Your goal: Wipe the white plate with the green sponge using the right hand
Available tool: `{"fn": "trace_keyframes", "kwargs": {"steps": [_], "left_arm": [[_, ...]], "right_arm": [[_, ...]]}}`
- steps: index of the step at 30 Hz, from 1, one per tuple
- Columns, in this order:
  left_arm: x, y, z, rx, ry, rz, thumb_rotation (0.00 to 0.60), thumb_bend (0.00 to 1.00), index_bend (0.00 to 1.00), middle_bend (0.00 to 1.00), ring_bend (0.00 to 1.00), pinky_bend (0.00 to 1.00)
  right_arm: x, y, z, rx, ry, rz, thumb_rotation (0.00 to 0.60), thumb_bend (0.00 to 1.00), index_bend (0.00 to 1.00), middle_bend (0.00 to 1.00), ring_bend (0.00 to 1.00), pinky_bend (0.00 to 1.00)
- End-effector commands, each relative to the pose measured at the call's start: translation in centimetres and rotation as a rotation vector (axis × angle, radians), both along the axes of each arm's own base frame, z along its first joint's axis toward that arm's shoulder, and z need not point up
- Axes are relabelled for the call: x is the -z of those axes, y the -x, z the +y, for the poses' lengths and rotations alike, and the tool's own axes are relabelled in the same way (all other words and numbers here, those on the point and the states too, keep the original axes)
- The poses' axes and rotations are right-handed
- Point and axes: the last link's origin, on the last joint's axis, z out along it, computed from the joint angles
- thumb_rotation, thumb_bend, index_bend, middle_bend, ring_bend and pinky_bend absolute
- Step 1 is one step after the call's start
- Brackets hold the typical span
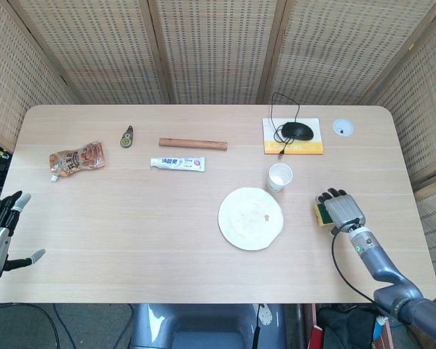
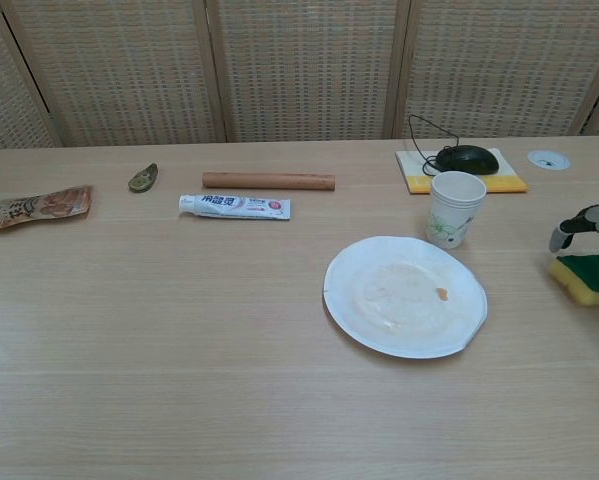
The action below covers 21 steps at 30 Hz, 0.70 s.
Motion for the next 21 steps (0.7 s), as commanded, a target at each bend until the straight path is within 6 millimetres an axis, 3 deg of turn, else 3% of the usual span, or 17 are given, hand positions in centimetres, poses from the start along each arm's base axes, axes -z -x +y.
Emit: {"fn": "trace_keyframes", "kwargs": {"steps": [1,6,11,17,21], "left_arm": [[0.0,0.0,0.0,0.000,0.000,-0.001,0.600,0.00,0.00,0.00,0.00,0.00],[0.1,0.0,0.1,-0.004,0.000,-0.001,0.600,0.00,0.00,0.00,0.00,0.00],[0.1,0.1,0.2,-0.008,0.003,0.001,0.600,0.00,0.00,0.00,0.00,0.00],[0.3,0.1,0.2,-0.013,0.009,0.004,0.600,0.00,0.00,0.00,0.00,0.00],[0.4,0.1,0.3,-0.014,0.013,0.005,0.600,0.00,0.00,0.00,0.00,0.00]], "right_arm": [[0.7,0.0,-0.4,0.001,-0.007,-0.002,0.600,0.01,0.28,0.26,0.17,0.26],[1.3,0.6,-1.0,-0.001,-0.005,0.027,0.600,0.04,0.33,0.33,0.24,0.37],[1.5,0.9,-1.2,-0.018,0.022,0.031,0.600,0.09,0.44,0.48,0.37,0.55],[1.1,0.3,-1.0,-0.056,0.057,-0.060,0.600,0.12,0.45,0.49,0.38,0.56],[0.7,-1.5,-0.3,-0.105,0.042,-0.188,0.600,0.14,0.45,0.49,0.38,0.56]]}}
